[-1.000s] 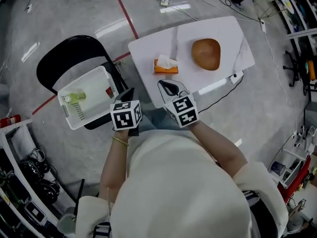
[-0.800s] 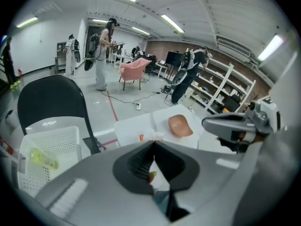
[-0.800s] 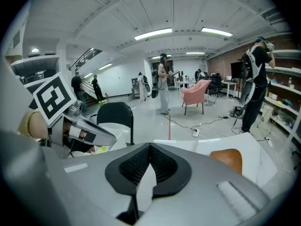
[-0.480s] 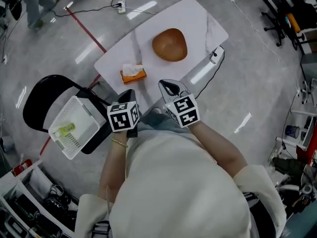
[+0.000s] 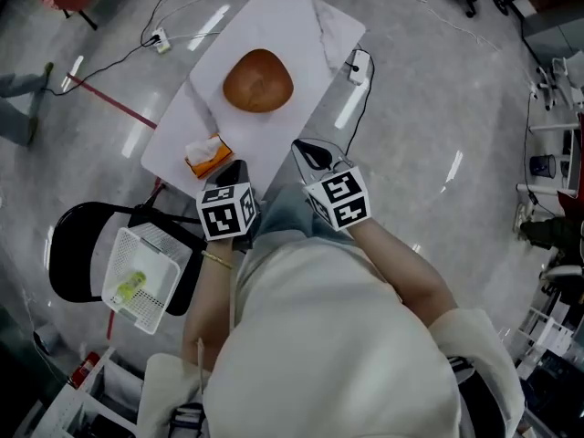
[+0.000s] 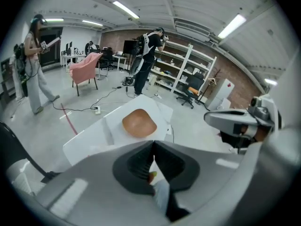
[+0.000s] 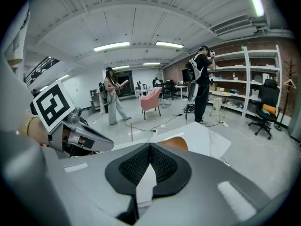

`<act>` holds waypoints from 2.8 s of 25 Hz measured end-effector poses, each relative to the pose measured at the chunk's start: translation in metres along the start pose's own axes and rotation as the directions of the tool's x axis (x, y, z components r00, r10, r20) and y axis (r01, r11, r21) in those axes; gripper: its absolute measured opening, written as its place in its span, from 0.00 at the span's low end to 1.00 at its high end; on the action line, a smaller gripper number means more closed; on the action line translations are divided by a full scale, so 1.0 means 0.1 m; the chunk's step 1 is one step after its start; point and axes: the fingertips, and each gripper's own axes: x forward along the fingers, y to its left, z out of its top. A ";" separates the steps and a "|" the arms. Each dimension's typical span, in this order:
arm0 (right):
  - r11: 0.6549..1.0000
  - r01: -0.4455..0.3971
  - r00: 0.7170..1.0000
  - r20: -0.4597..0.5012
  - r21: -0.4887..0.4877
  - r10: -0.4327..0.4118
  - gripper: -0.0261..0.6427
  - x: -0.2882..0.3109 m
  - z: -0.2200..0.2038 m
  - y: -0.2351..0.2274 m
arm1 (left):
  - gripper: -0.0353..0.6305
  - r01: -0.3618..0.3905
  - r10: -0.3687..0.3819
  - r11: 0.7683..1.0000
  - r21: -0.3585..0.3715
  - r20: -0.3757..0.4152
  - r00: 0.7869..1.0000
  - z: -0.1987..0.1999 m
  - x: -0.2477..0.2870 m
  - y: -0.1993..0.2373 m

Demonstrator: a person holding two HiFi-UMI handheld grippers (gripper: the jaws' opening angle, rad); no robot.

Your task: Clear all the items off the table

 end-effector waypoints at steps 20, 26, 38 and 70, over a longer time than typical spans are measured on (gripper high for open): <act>0.986 0.139 0.990 -0.030 0.092 -0.137 0.04 0.05 0.02 -1.17 | 0.07 0.036 -0.033 0.997 0.066 -0.038 0.999 0.63 0.85 -0.32; 0.991 0.124 0.992 -0.032 0.059 -0.122 0.04 0.27 0.27 -1.65 | 0.07 0.011 -0.010 0.999 0.032 -0.028 1.000 1.03 1.18 -0.34; 0.997 0.070 0.996 -0.051 0.030 -0.069 0.04 0.80 0.71 -2.47 | 0.07 -0.039 0.038 0.999 -0.018 -0.026 0.999 1.78 1.79 -0.39; 0.867 -0.443 0.877 -0.310 -0.229 0.366 0.06 2.35 0.91 -2.18 | 0.07 -0.350 0.355 0.826 -0.442 -0.075 0.932 1.41 1.91 0.36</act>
